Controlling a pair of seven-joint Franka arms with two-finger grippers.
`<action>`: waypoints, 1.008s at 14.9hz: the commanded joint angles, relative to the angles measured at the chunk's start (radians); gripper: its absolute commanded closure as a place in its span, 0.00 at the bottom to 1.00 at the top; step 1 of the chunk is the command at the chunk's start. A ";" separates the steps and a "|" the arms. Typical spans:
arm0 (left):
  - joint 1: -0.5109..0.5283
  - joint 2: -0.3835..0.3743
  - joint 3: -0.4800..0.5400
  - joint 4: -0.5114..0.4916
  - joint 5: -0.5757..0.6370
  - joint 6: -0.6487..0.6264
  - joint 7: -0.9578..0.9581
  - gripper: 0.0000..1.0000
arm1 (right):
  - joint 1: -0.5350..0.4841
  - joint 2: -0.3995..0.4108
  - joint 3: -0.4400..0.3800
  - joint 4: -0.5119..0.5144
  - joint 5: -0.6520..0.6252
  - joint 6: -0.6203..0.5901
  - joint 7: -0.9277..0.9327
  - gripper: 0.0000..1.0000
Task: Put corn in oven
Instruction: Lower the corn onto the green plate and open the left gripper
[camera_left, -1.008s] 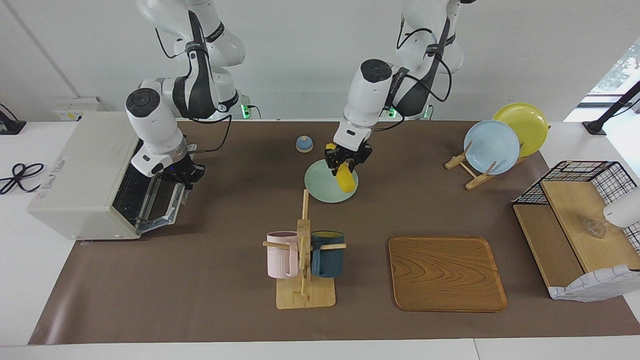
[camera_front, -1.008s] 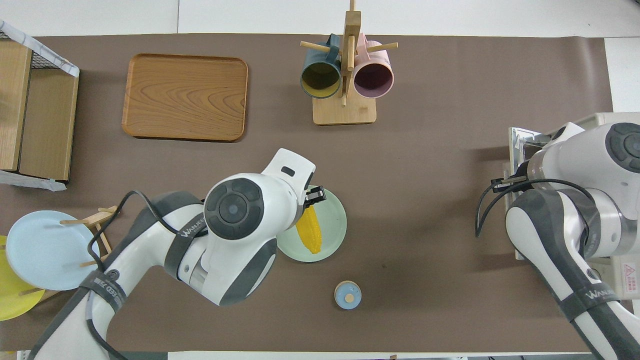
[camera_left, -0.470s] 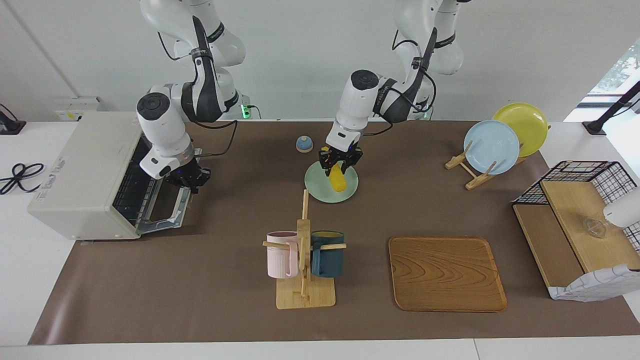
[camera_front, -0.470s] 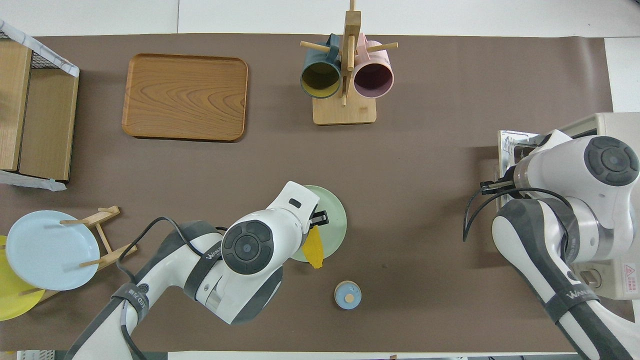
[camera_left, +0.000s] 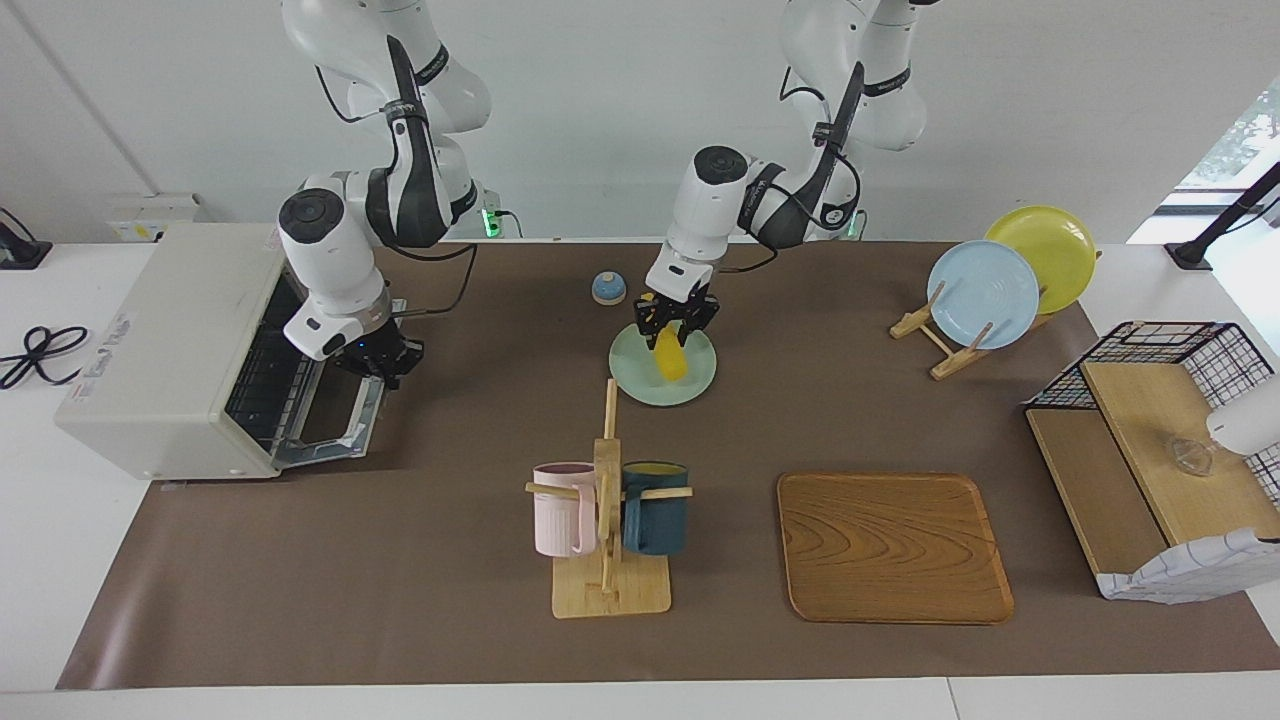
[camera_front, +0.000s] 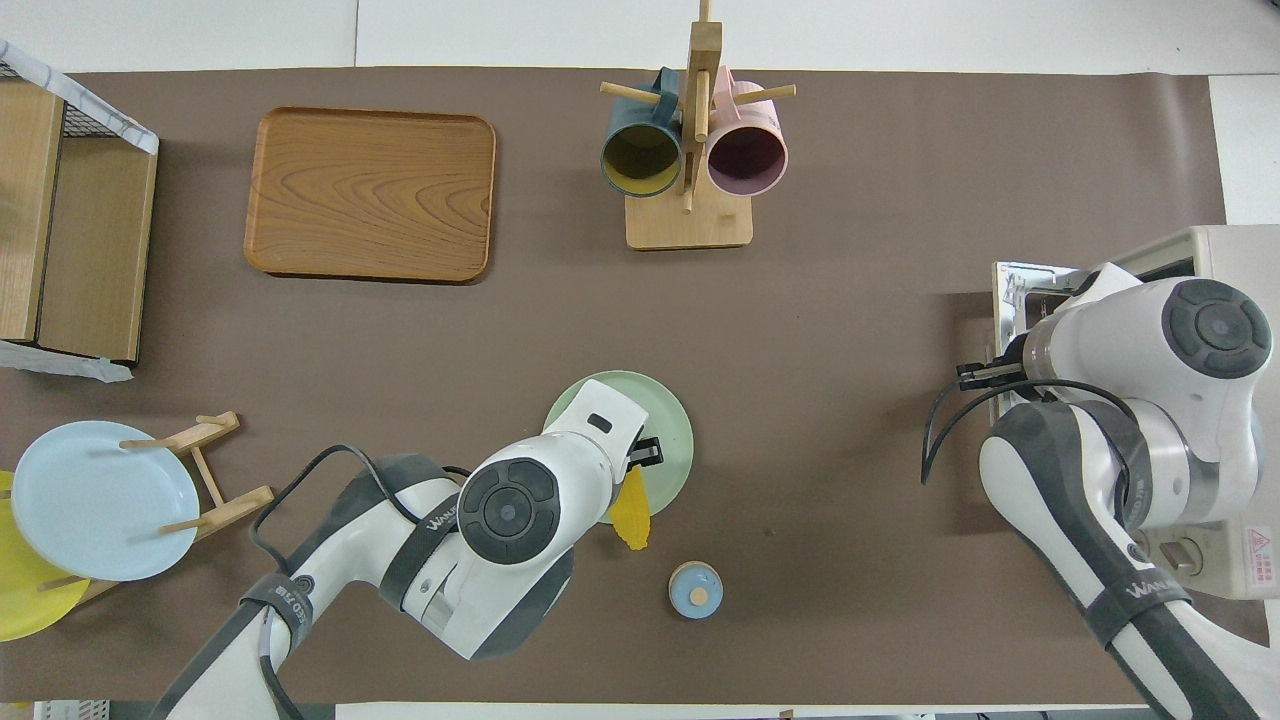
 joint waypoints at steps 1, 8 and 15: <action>-0.014 -0.001 0.020 -0.018 -0.016 0.034 0.034 1.00 | -0.027 0.009 -0.022 -0.022 -0.043 0.027 0.009 1.00; -0.006 0.005 0.022 -0.006 -0.016 0.028 0.042 0.00 | -0.002 0.015 -0.021 -0.042 -0.040 0.052 0.051 1.00; 0.193 -0.024 0.023 0.290 -0.005 -0.423 0.143 0.00 | 0.002 0.019 -0.021 -0.068 -0.040 0.102 0.058 1.00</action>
